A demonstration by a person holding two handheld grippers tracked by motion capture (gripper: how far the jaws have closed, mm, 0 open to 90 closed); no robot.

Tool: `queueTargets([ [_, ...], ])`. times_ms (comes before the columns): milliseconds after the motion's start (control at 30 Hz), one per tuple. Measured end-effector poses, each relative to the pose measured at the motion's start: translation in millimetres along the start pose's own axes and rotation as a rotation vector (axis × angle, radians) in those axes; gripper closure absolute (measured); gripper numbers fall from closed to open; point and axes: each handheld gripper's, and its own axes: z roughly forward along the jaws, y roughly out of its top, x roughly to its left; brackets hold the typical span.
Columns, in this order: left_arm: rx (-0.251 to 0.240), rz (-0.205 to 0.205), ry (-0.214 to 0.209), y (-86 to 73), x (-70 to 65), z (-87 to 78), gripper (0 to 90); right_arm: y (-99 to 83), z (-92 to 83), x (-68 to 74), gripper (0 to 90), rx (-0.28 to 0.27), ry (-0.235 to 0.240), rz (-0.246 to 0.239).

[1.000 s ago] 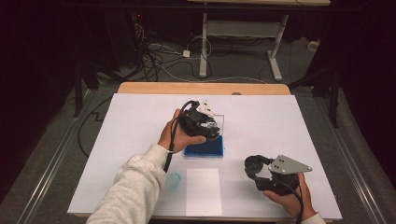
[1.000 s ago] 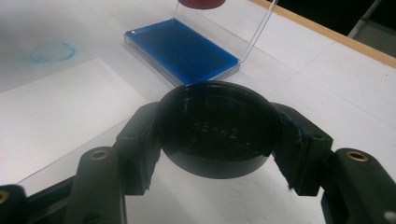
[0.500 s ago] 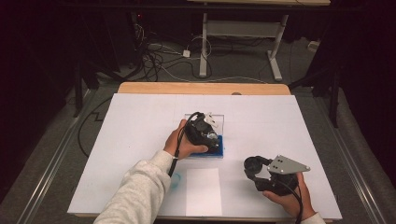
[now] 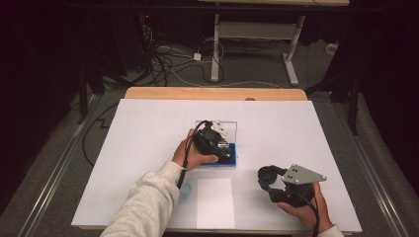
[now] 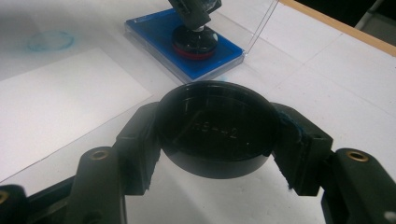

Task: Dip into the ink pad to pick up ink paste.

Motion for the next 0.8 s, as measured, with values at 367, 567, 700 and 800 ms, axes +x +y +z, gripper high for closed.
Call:
queueTargets([
  [367, 0.025, 0.034, 0.054, 5.3, -9.5, 2.5, 54.6, 0.6, 1.7, 2.0, 38.2, 0.004, 0.005, -0.004],
  [567, 0.021, 0.015, 0.027, 2.5, -4.3, 1.2, 54.6, 0.7, 2.4, 2.0, 38.2, 0.007, 0.015, -0.002],
  [700, 0.022, 0.021, 0.030, 2.7, -5.5, 1.3, 54.6, 0.4, 1.6, 1.4, 38.2, 0.004, 0.016, 0.003],
  [800, 0.038, 0.060, 0.063, 5.1, -13.6, 1.5, 54.6, 0.7, 1.2, 0.9, 38.2, -0.004, 0.028, 0.011],
])
